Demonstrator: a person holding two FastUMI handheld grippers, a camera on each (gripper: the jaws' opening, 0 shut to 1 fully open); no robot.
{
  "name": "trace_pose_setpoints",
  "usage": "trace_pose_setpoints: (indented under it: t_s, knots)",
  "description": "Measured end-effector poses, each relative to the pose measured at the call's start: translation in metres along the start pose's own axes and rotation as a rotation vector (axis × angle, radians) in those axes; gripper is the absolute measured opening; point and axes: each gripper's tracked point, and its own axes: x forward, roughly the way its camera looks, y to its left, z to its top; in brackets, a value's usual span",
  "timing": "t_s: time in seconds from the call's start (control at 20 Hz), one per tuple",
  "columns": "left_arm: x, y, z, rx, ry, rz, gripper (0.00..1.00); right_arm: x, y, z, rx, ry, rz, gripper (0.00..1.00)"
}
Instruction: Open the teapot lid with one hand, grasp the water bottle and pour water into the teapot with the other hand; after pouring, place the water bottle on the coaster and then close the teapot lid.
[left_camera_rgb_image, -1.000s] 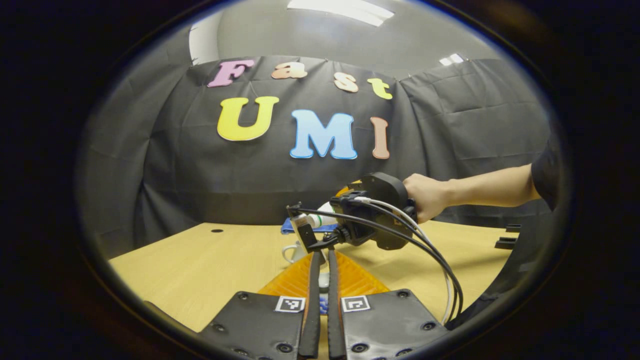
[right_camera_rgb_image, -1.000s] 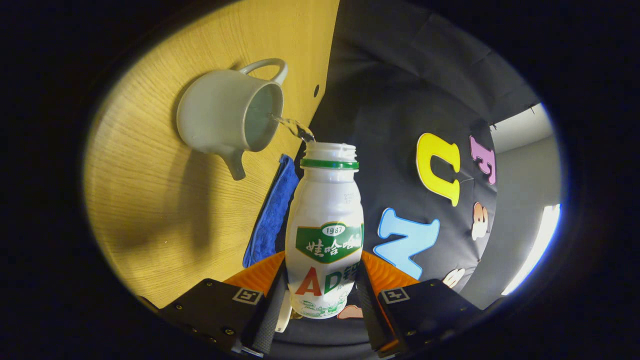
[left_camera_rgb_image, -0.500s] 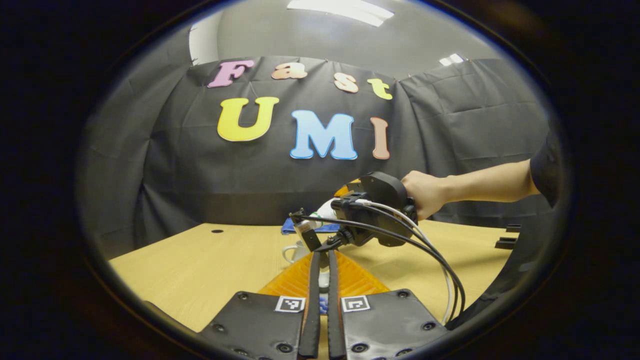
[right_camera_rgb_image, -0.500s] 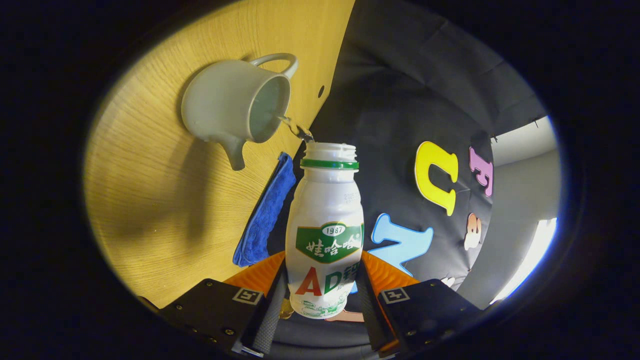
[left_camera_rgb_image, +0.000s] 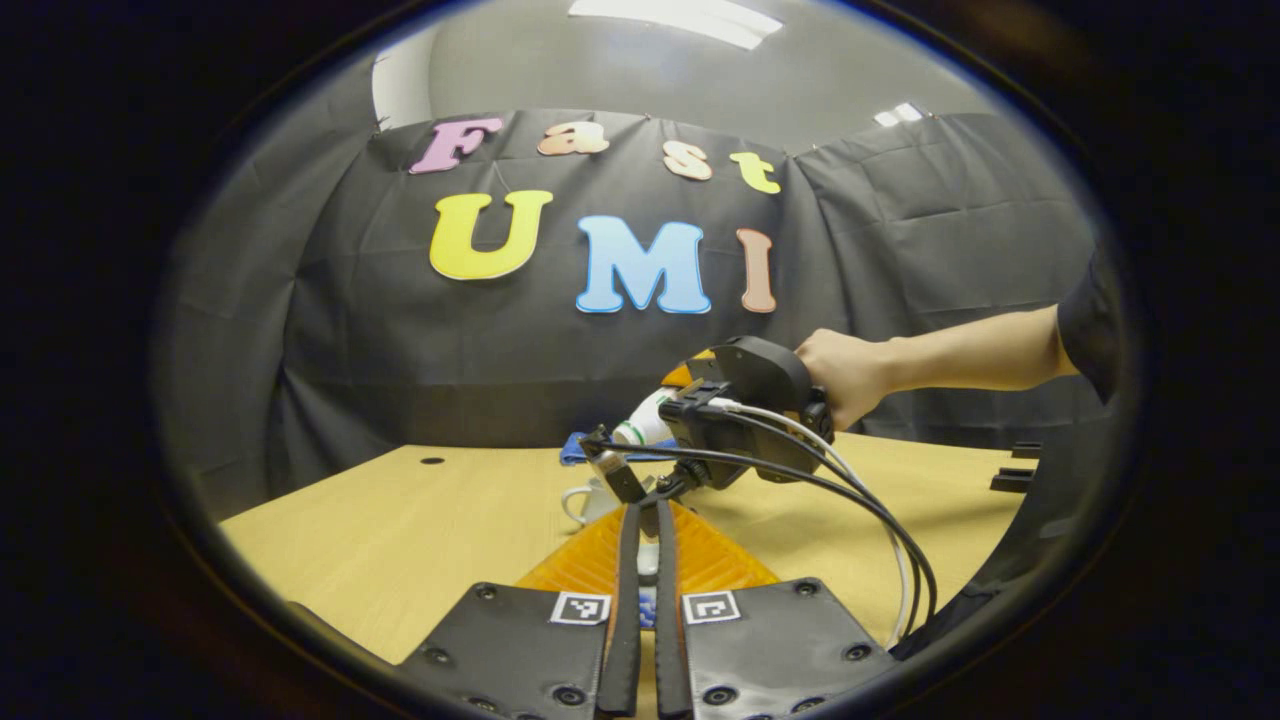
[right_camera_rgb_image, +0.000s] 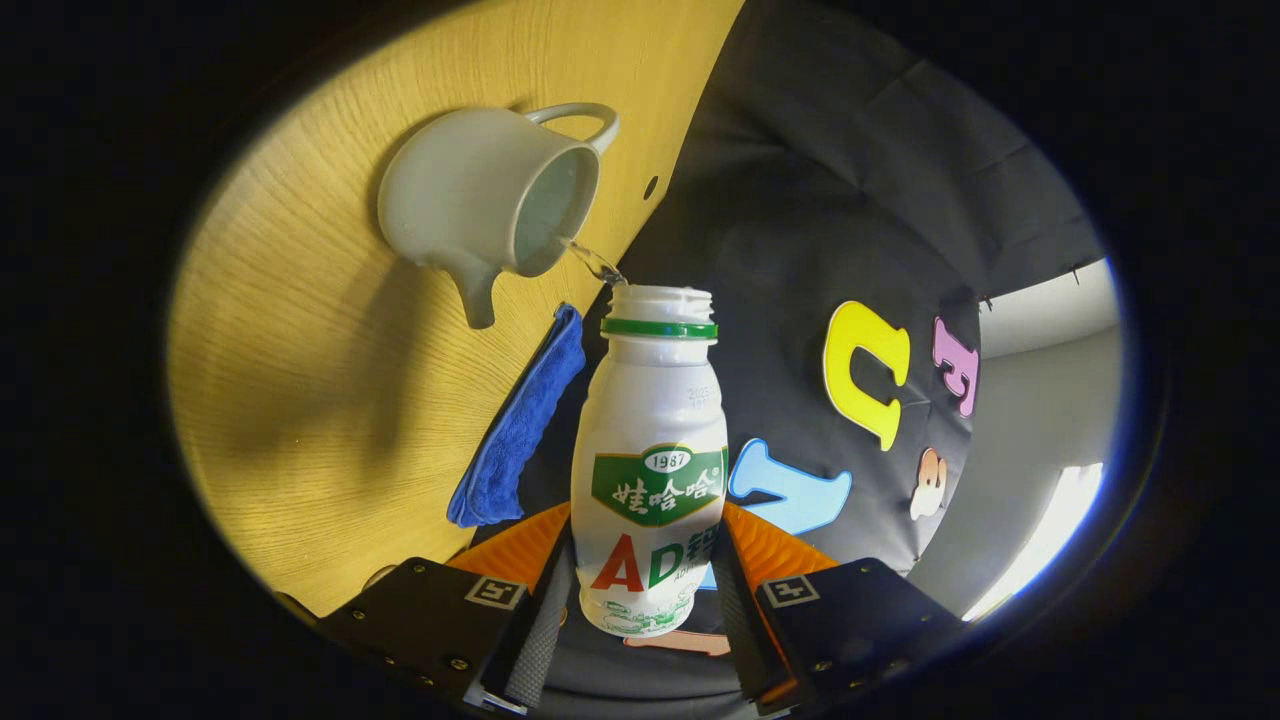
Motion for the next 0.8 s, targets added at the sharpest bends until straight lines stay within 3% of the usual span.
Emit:
trace_pose_setpoints:
  t_s: [0.15, 0.2, 0.25, 0.3, 0.75, 0.8]
  knots:
    - [0.000, 0.000, 0.000, 0.002, 0.001, 0.000, 0.12, 0.000, 0.003, 0.002, -0.005, -0.004, 0.003, 0.71]
    - [0.000, 0.001, -0.001, 0.004, 0.000, 0.001, 0.17, 0.000, 0.005, 0.002, -0.006, -0.005, 0.005, 0.71]
    - [0.000, 0.000, 0.000, 0.004, 0.000, 0.001, 0.12, -0.001, 0.006, 0.003, -0.007, -0.006, 0.006, 0.71]
    - [0.000, 0.000, 0.000, 0.005, 0.000, 0.000, 0.17, -0.001, 0.007, 0.004, -0.011, -0.010, 0.006, 0.71]
    - [0.001, 0.000, -0.001, 0.011, 0.007, -0.001, 0.17, -0.003, 0.013, 0.012, -0.031, -0.029, 0.008, 0.71]
    - [0.000, -0.001, -0.002, 0.011, 0.008, -0.002, 0.13, -0.003, 0.013, 0.011, -0.027, -0.028, 0.009, 0.71]
